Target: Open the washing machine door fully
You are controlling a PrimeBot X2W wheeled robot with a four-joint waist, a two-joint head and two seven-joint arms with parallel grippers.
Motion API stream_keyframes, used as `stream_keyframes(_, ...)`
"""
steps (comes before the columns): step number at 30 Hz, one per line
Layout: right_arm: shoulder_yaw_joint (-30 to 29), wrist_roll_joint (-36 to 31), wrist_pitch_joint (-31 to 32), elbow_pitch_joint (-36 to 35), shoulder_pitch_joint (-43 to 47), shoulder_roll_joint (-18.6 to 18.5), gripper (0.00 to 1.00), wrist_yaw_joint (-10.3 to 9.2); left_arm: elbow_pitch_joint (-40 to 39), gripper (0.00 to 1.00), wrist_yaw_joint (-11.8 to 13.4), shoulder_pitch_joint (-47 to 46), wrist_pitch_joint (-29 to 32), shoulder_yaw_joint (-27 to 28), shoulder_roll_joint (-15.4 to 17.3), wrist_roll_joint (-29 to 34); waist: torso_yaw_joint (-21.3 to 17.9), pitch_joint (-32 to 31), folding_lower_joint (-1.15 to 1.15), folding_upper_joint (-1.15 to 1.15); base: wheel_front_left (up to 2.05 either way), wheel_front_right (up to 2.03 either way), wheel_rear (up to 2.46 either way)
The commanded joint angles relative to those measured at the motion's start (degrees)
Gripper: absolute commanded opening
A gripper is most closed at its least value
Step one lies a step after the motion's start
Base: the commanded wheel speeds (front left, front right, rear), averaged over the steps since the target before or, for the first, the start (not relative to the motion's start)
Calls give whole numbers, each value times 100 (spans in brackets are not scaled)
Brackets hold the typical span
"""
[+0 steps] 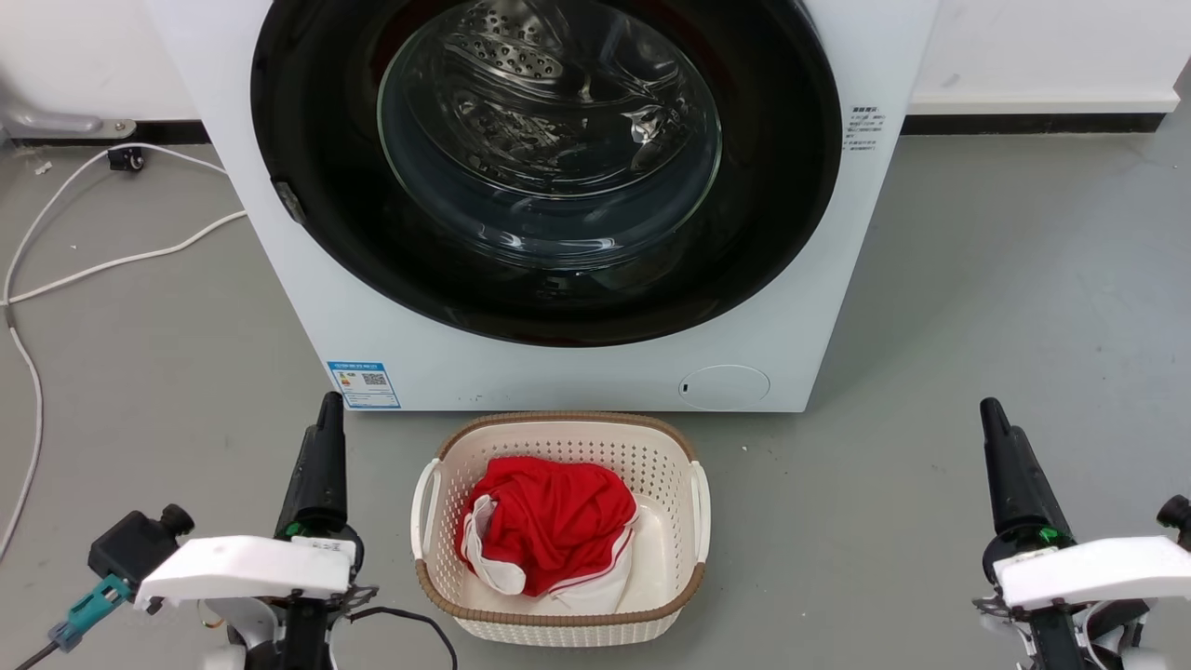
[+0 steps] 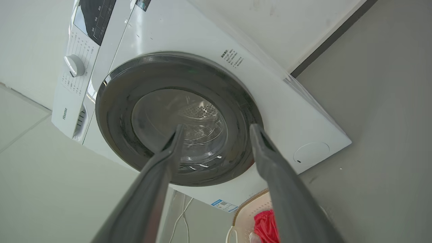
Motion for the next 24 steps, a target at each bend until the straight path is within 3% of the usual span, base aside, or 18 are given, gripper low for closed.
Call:
stream_keyframes(1, 25, -379, -78, -144, -39, -1, 100, 0, -135, 100, 28, -148, -65, -67, 16, 347, 6, 1, 0, 0, 0, 0, 0)
stream_keyframes(14, 56, -1991, -272, -276, 94, 5, 100, 0, -73, 100, 108, -170, -317, -385, 13, 1954, 32, 12, 0, 0, 0, 0, 0)
stream_keyframes(24, 52, -2823, -291, -455, 198, 11, 100, 0, -32, 100, 212, -202, -487, -521, 18, 2907, 37, 16, 0, 0, 0, 0, 0)
